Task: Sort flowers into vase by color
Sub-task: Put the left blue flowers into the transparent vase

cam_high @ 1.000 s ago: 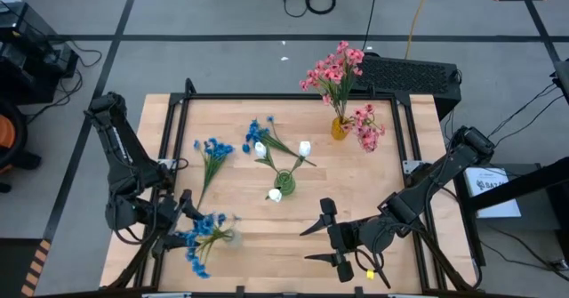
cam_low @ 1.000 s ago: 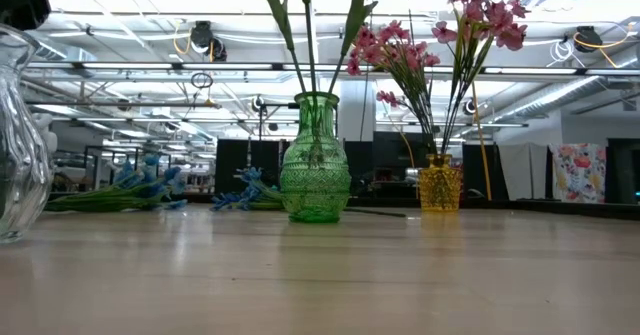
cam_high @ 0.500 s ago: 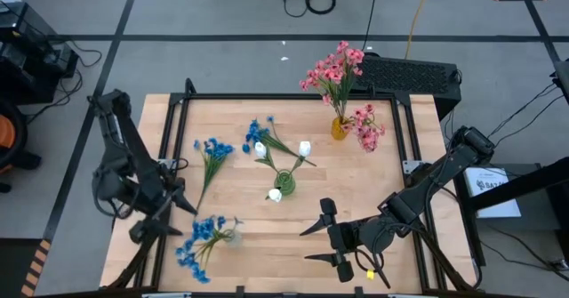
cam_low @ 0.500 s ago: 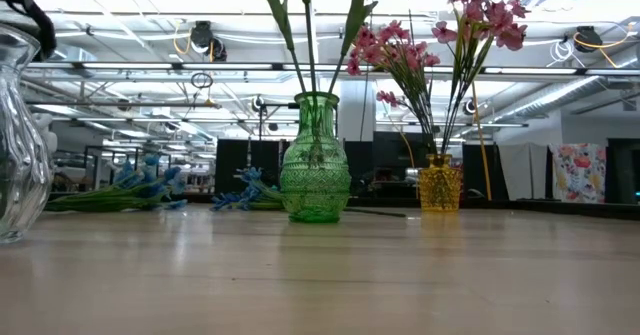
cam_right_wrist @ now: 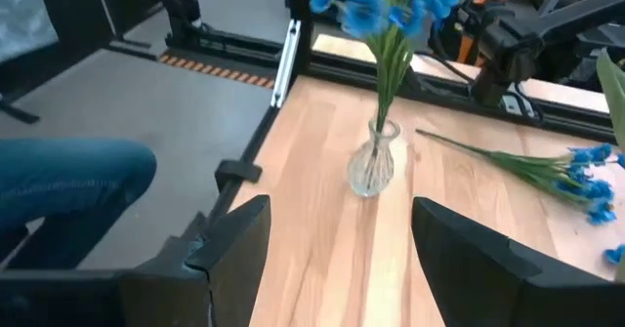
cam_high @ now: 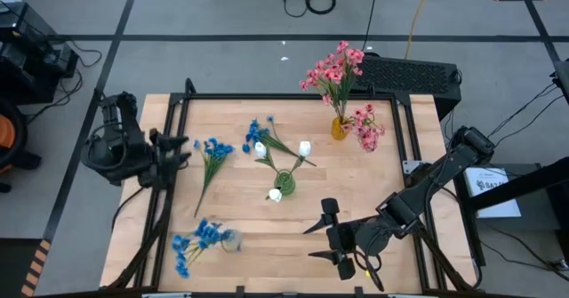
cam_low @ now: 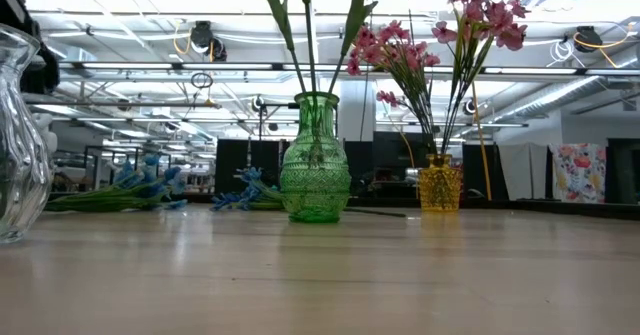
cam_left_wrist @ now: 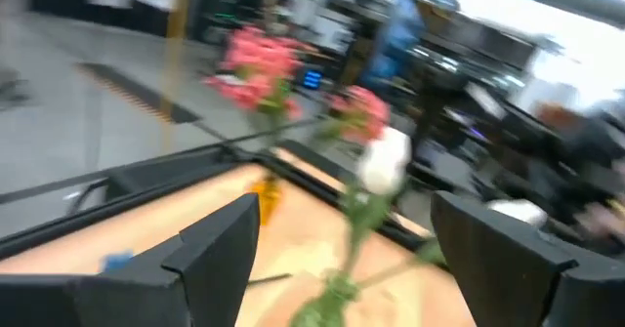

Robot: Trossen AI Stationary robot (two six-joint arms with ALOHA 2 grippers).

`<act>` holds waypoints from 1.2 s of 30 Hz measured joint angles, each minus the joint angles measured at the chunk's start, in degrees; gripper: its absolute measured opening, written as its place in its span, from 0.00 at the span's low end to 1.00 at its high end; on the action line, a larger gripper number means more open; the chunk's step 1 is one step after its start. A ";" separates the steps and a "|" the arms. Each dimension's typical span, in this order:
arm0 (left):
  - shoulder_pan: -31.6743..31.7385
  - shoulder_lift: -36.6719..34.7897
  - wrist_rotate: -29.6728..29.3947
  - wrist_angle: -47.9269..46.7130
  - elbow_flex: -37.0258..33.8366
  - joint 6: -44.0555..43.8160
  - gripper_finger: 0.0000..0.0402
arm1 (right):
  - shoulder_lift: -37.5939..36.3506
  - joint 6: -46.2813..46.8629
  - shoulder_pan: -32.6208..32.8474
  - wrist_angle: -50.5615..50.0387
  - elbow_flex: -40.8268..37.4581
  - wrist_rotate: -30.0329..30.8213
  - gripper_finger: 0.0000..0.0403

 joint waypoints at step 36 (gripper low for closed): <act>42.32 15.74 32.70 -21.30 11.92 -15.19 0.63 | -8.76 -4.00 -1.91 -9.23 0.02 0.04 0.60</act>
